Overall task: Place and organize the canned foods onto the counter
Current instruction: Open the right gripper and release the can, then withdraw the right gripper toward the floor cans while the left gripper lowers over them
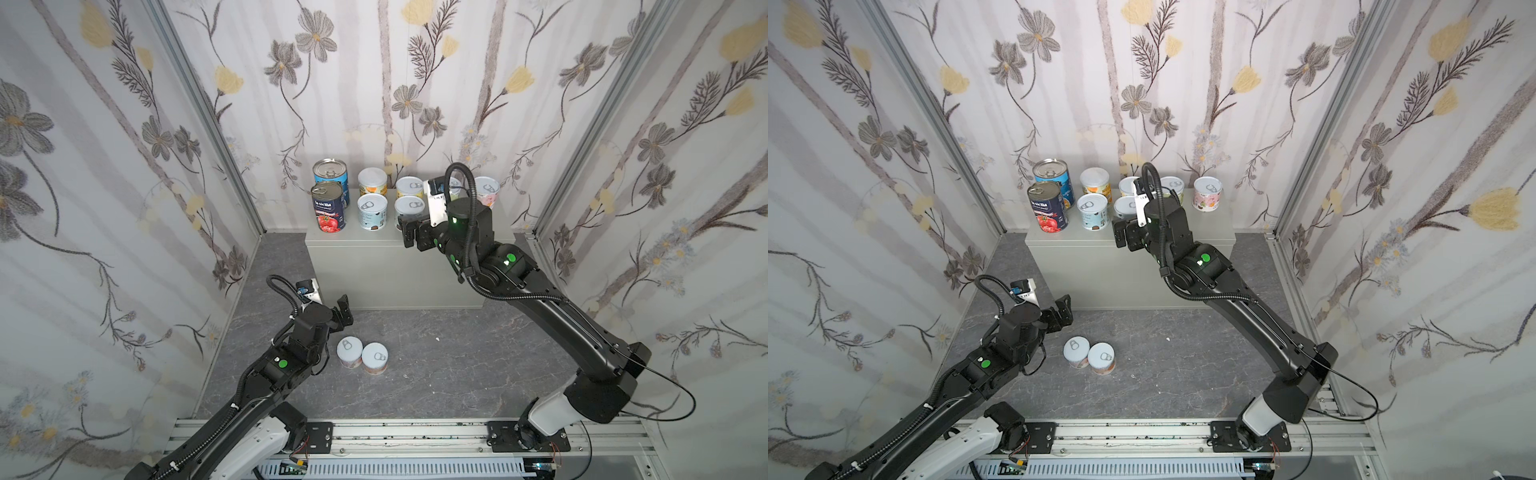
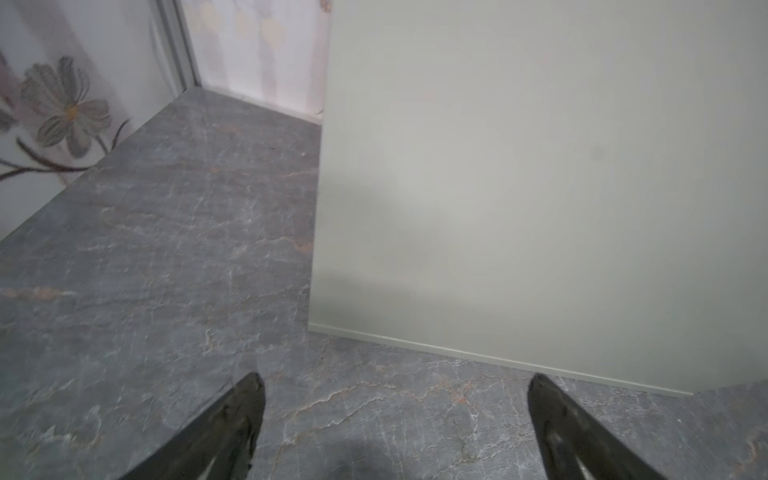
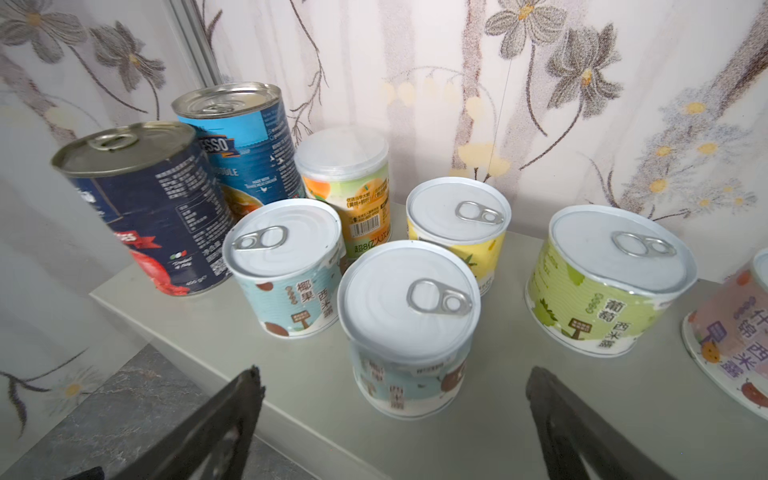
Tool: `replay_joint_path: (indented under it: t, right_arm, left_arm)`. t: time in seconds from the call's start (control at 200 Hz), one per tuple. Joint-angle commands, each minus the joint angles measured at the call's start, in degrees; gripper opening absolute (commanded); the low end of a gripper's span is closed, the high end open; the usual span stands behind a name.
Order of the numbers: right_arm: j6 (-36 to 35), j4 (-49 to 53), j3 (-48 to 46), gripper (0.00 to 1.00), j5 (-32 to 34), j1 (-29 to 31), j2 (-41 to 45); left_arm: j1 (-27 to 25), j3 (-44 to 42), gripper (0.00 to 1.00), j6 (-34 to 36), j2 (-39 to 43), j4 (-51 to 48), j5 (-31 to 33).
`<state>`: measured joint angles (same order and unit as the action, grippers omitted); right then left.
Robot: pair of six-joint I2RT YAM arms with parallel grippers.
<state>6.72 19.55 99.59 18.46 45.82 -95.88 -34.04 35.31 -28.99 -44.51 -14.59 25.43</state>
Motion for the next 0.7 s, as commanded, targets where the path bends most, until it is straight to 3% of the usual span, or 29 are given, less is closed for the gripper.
replay_joint_path:
  t: [0.0, 0.145, 0.365, 0.54, 0.695]
  right_arm:
    - [-1.8, -12.5, -8.9, 1.0, 1.1, 0.6, 6.9]
    - [-6.1, -24.5, -26.9, 1.0, -2.7, 1.3, 17.5]
    - [-12.6, -33.4, -48.6, 1.0, -16.0, 4.8, 26.9]
    - [-14.9, -36.1, -58.5, 1.0, -23.8, 7.5, 25.2]
    - [-14.9, -41.0, -62.5, 1.0, -28.2, 9.4, 19.0]
  left_arm:
    - [0.8, 0.3, 1.0, -7.4, -1.4, -6.3, 0.4]
    - [2.3, -1.0, 1.0, -11.9, -3.2, -8.5, -1.8]
    - [7.7, -1.0, 1.0, -13.5, -7.1, -13.8, -8.1]
    - [11.9, -2.6, 1.0, -14.8, -10.0, -13.2, -14.2]
    - [13.5, -2.6, 1.0, -14.7, -11.4, -13.3, -15.3]
